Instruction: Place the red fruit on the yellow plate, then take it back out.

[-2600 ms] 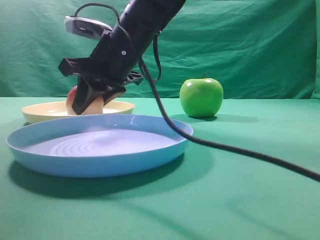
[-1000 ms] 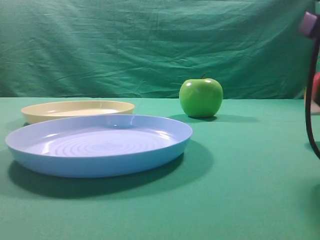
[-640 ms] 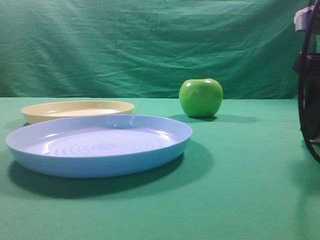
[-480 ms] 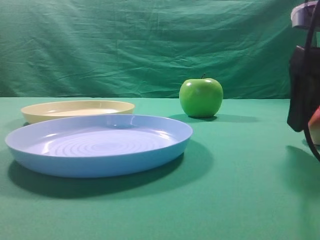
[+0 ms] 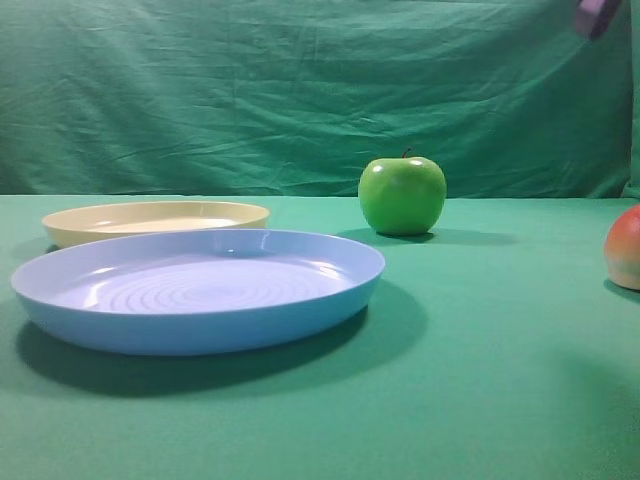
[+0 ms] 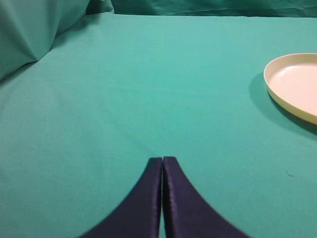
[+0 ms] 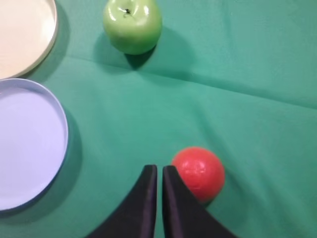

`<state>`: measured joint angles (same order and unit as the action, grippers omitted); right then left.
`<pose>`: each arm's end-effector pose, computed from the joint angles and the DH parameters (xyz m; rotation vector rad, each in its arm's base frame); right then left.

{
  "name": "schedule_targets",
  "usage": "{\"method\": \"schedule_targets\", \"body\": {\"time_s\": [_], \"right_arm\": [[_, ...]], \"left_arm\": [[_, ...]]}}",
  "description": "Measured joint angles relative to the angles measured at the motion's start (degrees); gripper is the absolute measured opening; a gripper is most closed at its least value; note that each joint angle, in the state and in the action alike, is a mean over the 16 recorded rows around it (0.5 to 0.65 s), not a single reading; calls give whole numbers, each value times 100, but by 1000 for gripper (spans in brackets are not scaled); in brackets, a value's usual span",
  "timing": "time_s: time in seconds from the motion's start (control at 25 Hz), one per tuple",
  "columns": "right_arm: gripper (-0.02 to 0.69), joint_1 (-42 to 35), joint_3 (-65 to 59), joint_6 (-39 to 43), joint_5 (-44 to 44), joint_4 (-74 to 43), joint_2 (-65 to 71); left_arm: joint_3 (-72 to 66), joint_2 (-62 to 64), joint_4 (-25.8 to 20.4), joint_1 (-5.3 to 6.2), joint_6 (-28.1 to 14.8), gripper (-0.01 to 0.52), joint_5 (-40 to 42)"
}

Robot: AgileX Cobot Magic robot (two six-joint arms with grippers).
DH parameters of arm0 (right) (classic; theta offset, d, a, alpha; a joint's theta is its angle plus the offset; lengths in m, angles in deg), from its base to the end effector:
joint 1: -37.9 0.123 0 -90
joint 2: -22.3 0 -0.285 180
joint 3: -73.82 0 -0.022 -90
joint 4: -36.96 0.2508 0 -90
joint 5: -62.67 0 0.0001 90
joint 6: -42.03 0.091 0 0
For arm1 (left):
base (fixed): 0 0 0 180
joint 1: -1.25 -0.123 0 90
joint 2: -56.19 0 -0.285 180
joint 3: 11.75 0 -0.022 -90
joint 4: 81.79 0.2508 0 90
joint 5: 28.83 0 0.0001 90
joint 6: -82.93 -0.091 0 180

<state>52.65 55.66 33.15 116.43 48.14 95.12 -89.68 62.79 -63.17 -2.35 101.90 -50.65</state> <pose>0.2086 0.0696 0.3400 -0.4356 2.4859 0.2862 0.0508 0.0140 0.1776 -0.1667 1.8305 0.1338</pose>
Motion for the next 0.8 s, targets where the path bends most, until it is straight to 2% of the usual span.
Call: {"method": "schedule_targets", "body": {"time_s": [0.2,0.8], "right_arm": [[0,0,1,5,370,4,-927],[0,0,-237,618,1544,-523,-3717]], "left_arm": [[0,0,0,0,0,0,0],[0,0,0,0,0,0,0]]}}
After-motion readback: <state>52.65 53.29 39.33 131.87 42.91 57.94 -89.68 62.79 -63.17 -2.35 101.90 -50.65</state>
